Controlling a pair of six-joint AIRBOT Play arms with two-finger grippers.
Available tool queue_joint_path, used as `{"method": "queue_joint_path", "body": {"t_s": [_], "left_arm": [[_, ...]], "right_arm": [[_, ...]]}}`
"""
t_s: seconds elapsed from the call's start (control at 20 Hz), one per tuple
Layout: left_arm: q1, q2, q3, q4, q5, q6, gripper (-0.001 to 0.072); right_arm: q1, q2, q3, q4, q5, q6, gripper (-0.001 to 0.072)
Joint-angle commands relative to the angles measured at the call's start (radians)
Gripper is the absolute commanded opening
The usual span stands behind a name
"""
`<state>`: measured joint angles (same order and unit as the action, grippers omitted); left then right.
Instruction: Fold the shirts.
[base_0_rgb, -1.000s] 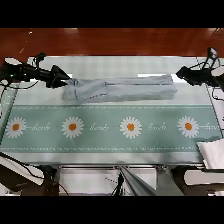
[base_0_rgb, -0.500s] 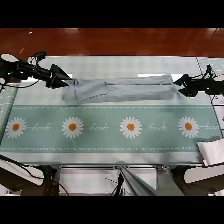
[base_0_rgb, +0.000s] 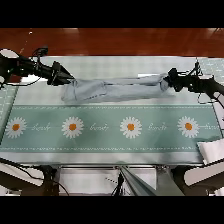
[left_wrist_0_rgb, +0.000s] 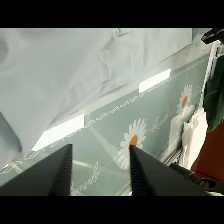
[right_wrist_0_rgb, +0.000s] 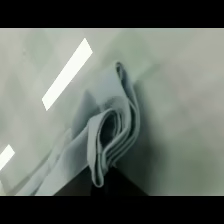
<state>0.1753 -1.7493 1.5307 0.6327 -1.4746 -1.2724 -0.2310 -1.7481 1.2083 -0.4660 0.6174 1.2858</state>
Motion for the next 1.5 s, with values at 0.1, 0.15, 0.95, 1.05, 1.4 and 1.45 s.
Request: {"method": "queue_joint_path", "body": {"t_s": [0.1, 0.15, 0.95, 1.05, 1.4, 1.45], "left_arm": [[-0.043, 0.009, 0.001, -0.156, 0.001, 0.058, 0.0036], [-0.072, 0.011, 0.001, -0.164, 0.011, 0.06, 0.0035], [-0.674, 0.031, -0.008, -0.072, 0.377, -0.016, 0.0034], [-0.743, 0.0, -0.008, -0.072, 0.43, -0.055, 0.0034], [-0.987, -0.13, -0.007, -0.18, 0.623, -0.129, 0.0034], [-1.004, -0.143, -0.007, -0.209, 0.653, -0.127, 0.0034]], "right_arm": [[0.009, 0.19, 0.001, -0.079, 0.128, -0.087, 0.0017], [0.015, 0.248, 0.001, -0.112, 0.161, -0.081, 0.0017], [0.201, 0.931, 0.001, -0.671, 0.477, 0.406, 0.0017], [0.201, 0.99, 0.001, -0.683, 0.519, 0.431, 0.0017], [0.201, 1.145, 0.001, -0.758, 0.663, 0.499, 0.0017], [0.201, 1.157, 0.001, -0.76, 0.663, 0.505, 0.0017]]}}
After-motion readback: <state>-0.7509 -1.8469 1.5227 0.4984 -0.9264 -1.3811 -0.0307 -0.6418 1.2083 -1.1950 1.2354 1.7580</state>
